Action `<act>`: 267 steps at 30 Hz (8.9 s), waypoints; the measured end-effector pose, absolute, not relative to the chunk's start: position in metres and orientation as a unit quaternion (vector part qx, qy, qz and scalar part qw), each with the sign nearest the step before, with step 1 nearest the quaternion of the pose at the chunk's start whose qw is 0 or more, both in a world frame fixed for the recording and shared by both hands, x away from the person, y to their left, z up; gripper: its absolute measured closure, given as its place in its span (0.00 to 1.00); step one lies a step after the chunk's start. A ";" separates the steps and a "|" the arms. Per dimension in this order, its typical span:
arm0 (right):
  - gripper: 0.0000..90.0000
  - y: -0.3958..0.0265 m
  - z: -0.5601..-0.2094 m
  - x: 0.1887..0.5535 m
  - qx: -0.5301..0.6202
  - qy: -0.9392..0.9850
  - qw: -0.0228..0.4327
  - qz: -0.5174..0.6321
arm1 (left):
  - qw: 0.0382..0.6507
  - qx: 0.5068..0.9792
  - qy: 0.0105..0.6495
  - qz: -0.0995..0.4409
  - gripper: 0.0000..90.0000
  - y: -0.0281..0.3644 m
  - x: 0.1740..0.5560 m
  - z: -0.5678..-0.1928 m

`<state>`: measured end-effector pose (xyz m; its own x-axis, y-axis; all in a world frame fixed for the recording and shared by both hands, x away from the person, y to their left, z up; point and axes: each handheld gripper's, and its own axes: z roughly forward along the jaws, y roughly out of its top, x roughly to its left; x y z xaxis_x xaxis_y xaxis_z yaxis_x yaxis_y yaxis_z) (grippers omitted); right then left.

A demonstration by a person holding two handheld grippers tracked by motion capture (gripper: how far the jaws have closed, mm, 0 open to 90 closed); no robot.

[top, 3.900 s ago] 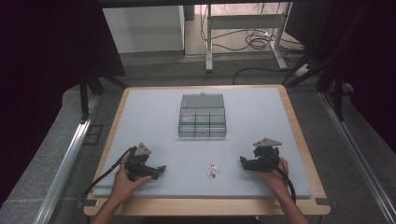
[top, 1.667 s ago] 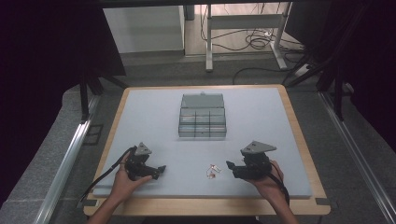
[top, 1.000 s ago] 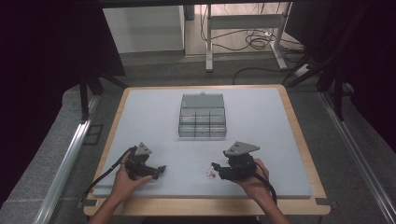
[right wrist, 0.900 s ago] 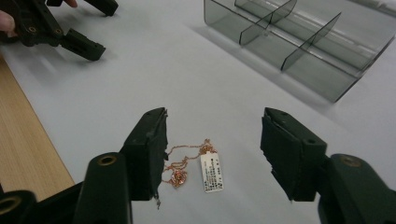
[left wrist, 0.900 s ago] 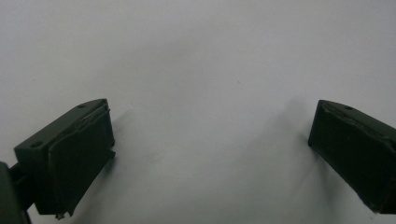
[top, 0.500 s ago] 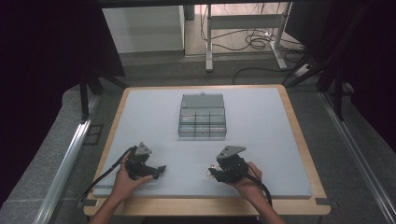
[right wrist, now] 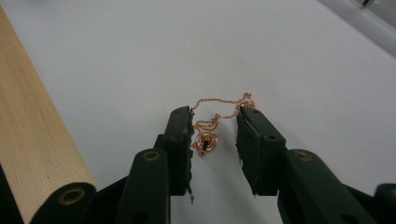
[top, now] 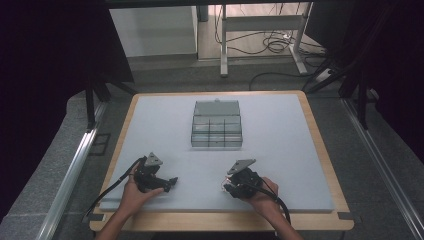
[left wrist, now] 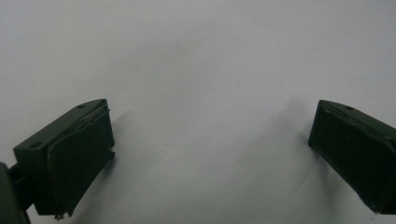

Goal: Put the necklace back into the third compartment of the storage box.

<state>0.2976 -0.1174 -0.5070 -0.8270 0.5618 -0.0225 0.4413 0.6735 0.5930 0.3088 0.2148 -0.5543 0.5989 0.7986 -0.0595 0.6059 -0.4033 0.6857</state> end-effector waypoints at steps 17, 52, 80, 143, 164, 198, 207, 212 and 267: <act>0.86 -0.113 -0.515 0.301 0.293 0.911 0.100 0.273 | 0.343 0.826 0.426 0.140 0.00 0.215 0.309 -0.554; 0.94 -0.139 -0.474 0.299 0.317 0.875 0.092 0.356 | 0.343 0.825 0.426 0.141 0.00 0.215 0.309 -0.554; 0.94 -0.141 -0.408 0.306 0.298 0.851 0.131 0.413 | 0.342 0.826 0.425 0.140 0.00 0.215 0.309 -0.554; 0.94 -0.134 -0.314 0.348 0.313 0.811 0.190 0.456 | 0.342 0.826 0.426 0.140 0.00 0.215 0.308 -0.554; 0.94 -0.124 -0.319 0.398 0.355 0.797 0.194 0.448 | 0.343 0.825 0.425 0.142 0.00 0.215 0.308 -0.554; 0.94 -0.113 -0.375 0.481 0.430 0.775 0.191 0.422 | 0.343 0.825 0.425 0.144 0.00 0.215 0.308 -0.554; 0.94 -0.111 -0.414 0.490 0.448 0.788 0.174 0.385 | 0.343 0.825 0.425 0.143 0.00 0.215 0.307 -0.554; 0.94 -0.113 -0.439 0.494 0.461 0.794 0.155 0.365 | 0.343 0.825 0.426 0.143 0.00 0.215 0.307 -0.554; 0.43 -0.222 -0.467 0.358 0.409 0.804 0.146 0.407 | 0.343 0.825 0.425 0.143 0.00 0.215 0.307 -0.554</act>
<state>0.3581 -0.2215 -0.4669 -0.6236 0.7755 0.0987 0.5381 0.3342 0.7738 0.3070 0.2152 -0.5542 0.5969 0.8004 -0.0553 0.6037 -0.4027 0.6881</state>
